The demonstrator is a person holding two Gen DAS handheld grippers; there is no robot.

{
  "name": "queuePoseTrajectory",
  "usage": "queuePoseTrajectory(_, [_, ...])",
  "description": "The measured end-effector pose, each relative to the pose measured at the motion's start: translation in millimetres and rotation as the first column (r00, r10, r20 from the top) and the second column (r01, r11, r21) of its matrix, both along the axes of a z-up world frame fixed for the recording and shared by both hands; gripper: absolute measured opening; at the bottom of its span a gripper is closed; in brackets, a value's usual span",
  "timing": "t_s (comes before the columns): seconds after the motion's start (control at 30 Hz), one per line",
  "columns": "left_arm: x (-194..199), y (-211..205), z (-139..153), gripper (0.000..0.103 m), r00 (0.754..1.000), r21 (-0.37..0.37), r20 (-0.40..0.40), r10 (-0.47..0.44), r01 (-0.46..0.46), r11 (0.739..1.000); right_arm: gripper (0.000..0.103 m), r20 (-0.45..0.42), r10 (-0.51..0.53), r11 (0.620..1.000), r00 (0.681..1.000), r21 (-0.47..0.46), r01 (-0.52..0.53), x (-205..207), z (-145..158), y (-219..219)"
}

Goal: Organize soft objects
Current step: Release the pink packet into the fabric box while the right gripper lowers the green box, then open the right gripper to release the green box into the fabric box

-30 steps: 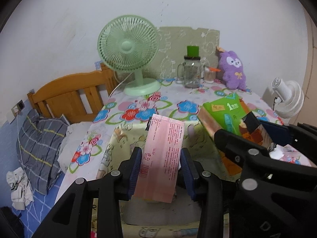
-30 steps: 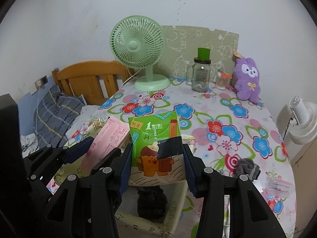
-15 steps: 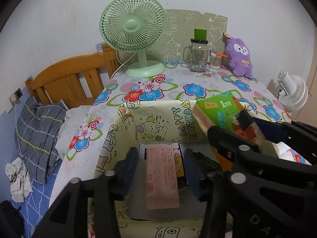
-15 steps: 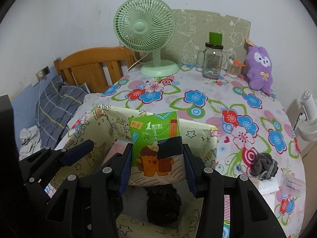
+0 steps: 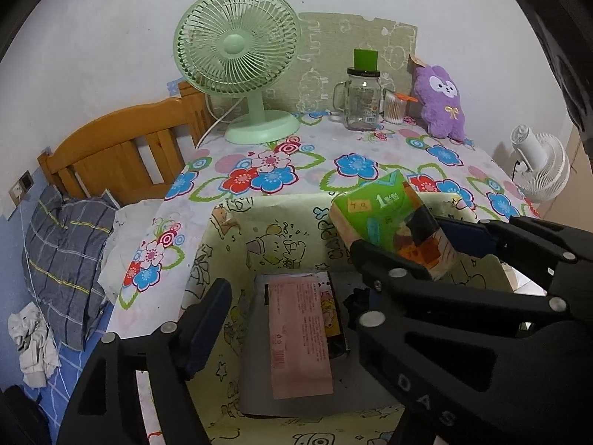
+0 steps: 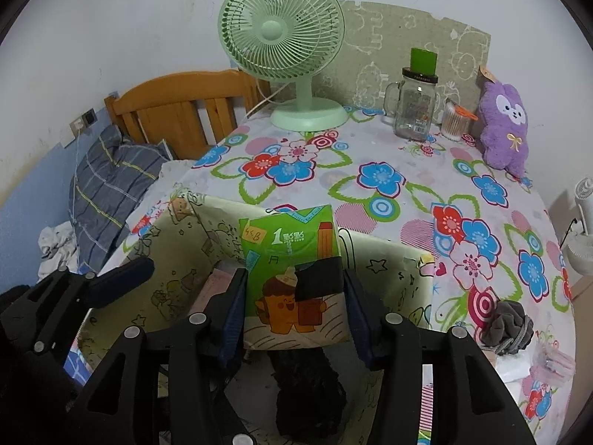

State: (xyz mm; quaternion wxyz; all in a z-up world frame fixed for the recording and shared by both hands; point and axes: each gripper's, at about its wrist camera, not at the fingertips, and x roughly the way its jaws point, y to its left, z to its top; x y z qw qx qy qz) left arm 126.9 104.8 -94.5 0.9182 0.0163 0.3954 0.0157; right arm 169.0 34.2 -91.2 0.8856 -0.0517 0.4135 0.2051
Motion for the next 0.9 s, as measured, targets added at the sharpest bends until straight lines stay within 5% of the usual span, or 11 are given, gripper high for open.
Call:
queuePoseTrajectory(0.2, [0, -4, 2, 0.088, 1.0, -0.001, 0.001, -0.003, 0.003, 1.0, 0.076, -0.036, -0.017, 1.0, 0.999, 0.003, 0.018, 3, -2, -5])
queuePoseTrajectory(0.9, [-22, -28, 36, 0.098, 0.997, 0.011, 0.071, 0.021, -0.021, 1.0, 0.084, 0.04, -0.052, 0.998, 0.998, 0.043, 0.05, -22, 35, -36])
